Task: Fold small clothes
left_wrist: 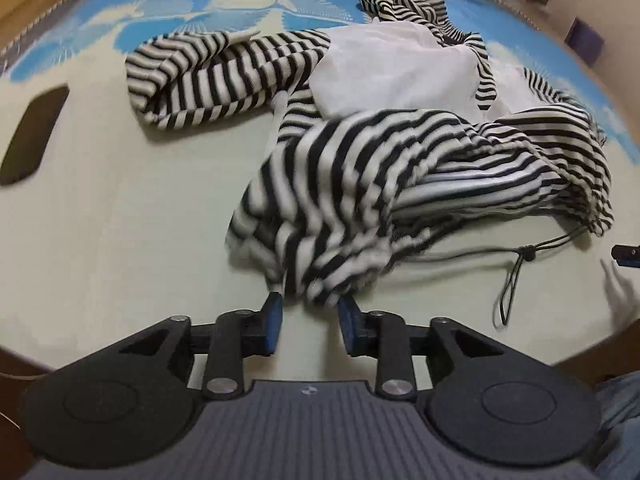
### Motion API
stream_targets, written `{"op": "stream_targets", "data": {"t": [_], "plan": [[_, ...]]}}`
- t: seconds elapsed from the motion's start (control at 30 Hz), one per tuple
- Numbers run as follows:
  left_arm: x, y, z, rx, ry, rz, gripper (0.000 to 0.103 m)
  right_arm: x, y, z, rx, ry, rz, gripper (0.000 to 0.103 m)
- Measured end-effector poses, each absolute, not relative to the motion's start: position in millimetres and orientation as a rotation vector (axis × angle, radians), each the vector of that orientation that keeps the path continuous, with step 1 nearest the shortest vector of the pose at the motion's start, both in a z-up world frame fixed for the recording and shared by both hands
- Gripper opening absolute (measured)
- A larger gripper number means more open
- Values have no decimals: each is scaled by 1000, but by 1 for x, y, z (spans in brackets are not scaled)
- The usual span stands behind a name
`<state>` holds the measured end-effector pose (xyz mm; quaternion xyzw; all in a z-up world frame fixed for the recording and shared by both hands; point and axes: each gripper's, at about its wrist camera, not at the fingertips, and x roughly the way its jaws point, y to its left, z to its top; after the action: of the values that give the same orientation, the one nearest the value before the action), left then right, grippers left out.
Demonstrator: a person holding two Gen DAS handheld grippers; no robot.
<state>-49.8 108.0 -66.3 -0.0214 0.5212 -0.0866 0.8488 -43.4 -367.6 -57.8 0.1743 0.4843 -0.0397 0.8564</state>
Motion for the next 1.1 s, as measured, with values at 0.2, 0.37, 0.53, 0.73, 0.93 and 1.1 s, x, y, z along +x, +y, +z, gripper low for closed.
{"op": "stream_targets", "data": {"t": [0.2,0.37,0.53,0.73,0.93,1.1], "plan": [[-56,121,-25,-162,942,-216,78,-77,-343,-29,337,730,-32,51],[-15,80,-50,-38,1076,-229,91,-29,-288,-37,79,748,-48,74],[-9,66,-57,94,1115,-261,20,-12,-278,-49,-56,852,-115,5],[-58,116,99,-185,736,-338,4,-88,-306,79,78,525,-52,0],[-90,135,177,-223,497,-331,0,-184,-343,189,141,171,-59,0],[-57,118,115,-215,700,-298,26,-144,-340,148,202,329,-50,27]]}}
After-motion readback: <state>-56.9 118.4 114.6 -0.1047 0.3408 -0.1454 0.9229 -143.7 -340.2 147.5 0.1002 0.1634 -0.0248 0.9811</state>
